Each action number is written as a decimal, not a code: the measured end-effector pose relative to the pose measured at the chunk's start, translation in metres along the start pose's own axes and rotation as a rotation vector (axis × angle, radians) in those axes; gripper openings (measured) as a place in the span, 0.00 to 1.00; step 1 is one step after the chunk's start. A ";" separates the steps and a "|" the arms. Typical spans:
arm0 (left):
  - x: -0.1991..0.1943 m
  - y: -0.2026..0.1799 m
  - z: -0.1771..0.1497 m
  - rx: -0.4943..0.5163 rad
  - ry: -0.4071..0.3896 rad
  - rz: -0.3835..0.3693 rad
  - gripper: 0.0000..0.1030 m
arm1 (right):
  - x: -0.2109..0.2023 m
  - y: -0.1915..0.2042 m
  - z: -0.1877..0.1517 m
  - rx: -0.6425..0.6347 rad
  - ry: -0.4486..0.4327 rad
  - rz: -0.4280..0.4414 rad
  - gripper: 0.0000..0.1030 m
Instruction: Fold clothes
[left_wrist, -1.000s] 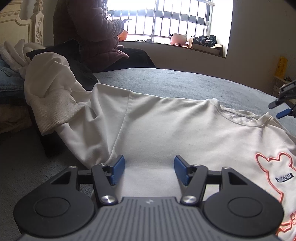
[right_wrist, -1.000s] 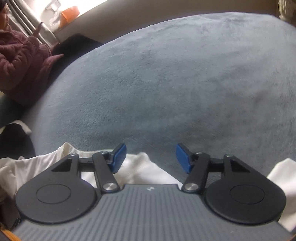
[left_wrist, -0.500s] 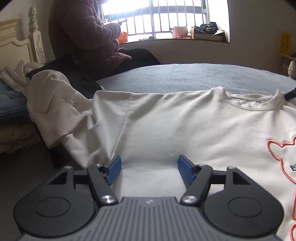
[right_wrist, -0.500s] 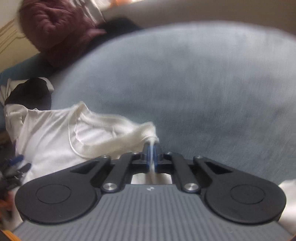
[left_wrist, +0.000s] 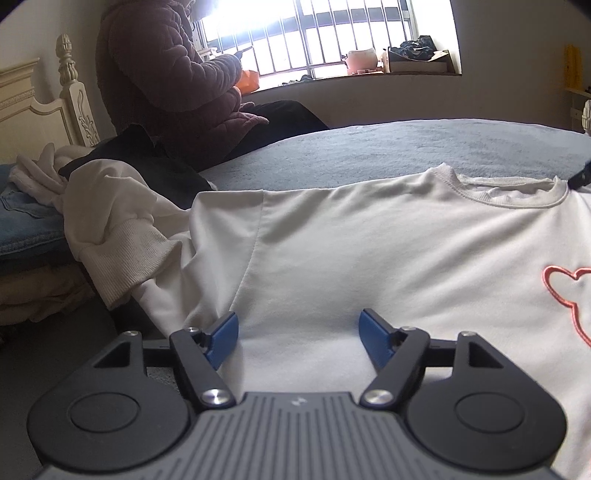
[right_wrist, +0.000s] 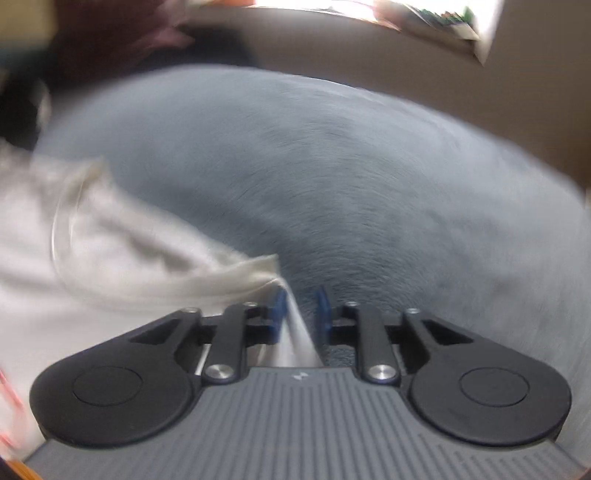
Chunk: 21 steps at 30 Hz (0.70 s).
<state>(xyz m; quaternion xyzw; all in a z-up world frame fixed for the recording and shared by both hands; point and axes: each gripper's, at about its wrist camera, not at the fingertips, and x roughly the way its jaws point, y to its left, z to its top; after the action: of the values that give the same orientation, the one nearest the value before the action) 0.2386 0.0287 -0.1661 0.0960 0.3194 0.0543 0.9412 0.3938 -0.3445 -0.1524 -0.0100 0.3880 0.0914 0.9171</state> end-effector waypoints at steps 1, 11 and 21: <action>0.000 0.000 0.000 0.000 0.000 0.000 0.72 | -0.009 -0.014 0.002 0.079 -0.014 0.004 0.28; -0.005 0.002 0.013 -0.039 0.023 -0.003 0.71 | -0.113 -0.102 -0.007 0.327 -0.009 0.027 0.44; -0.055 -0.059 0.048 0.093 -0.017 -0.132 0.72 | -0.167 -0.156 -0.090 0.724 0.032 -0.199 0.60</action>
<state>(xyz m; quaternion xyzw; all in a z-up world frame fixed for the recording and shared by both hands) 0.2273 -0.0445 -0.1091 0.1189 0.3191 -0.0235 0.9399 0.2433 -0.5330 -0.1041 0.2757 0.4067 -0.1413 0.8594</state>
